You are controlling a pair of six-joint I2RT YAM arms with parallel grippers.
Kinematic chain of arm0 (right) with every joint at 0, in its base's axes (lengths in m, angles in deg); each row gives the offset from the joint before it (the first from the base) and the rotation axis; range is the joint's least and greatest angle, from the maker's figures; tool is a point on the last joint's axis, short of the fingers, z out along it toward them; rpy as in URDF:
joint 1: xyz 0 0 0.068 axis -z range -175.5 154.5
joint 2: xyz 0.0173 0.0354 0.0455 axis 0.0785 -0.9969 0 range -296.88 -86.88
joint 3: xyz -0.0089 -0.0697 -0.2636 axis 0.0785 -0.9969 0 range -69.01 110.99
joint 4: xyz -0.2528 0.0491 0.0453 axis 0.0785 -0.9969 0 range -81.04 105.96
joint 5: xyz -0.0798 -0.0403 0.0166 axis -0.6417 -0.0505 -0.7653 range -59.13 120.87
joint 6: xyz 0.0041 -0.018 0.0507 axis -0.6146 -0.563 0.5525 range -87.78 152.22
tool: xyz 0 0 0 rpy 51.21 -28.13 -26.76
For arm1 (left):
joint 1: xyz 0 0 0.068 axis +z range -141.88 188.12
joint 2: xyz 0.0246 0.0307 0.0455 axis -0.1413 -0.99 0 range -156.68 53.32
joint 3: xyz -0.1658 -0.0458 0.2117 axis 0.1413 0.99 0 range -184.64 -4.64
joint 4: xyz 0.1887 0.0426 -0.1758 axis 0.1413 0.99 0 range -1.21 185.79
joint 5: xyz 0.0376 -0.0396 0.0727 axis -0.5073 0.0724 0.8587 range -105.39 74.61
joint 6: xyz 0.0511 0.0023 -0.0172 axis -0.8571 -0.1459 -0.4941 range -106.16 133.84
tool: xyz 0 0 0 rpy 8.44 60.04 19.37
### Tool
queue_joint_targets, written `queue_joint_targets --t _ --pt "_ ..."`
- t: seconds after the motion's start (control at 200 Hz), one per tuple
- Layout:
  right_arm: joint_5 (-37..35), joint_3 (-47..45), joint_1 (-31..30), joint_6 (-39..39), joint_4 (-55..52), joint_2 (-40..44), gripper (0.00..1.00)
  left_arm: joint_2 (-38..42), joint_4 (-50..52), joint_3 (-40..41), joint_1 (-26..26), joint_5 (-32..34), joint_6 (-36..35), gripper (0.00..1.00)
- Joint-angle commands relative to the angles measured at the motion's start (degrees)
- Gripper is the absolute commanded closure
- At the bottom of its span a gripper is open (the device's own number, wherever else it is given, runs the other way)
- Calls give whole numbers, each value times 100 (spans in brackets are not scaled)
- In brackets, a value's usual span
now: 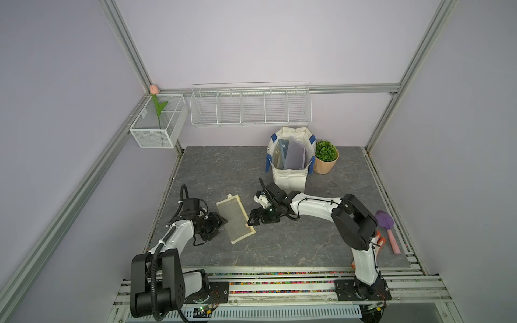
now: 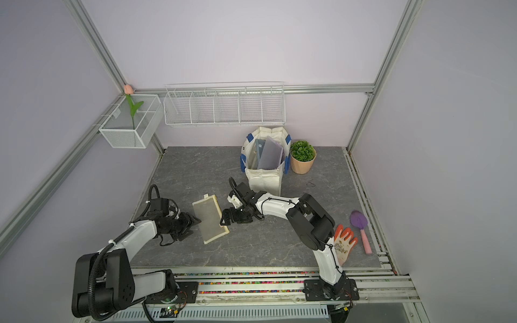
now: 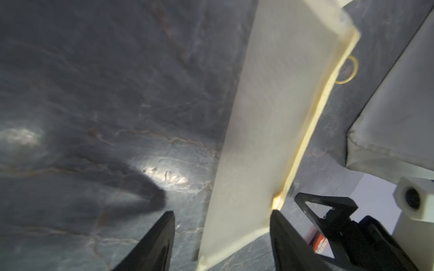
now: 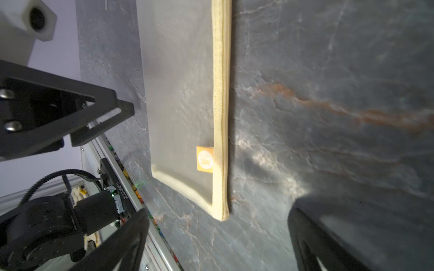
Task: Put the pencil pouch into the canvas bag
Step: Pick up the pencil pouch from the center of the board.
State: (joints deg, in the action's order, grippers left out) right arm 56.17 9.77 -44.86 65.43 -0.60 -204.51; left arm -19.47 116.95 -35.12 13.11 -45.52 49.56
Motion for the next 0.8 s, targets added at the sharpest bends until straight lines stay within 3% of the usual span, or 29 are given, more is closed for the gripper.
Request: queue_joint_targets --t 0.0,0.19,0.36,0.605,0.795 --pt "102 225 -86 68 236 -224 15 -60 -509 255 34 -160 145 36" --pt "194 397 -153 137 350 -581 21 -301 -1581 870 -55 -565 509 37" --pt "238 427 -175 235 449 -760 40 -298 -2441 1160 -324 -612 923 44" --pt "198 221 -176 242 499 -602 58 242 -2809 1176 -483 -608 1128 72" --pt "141 102 -179 180 414 -266 54 915 -2489 1005 -482 -624 1087 95"
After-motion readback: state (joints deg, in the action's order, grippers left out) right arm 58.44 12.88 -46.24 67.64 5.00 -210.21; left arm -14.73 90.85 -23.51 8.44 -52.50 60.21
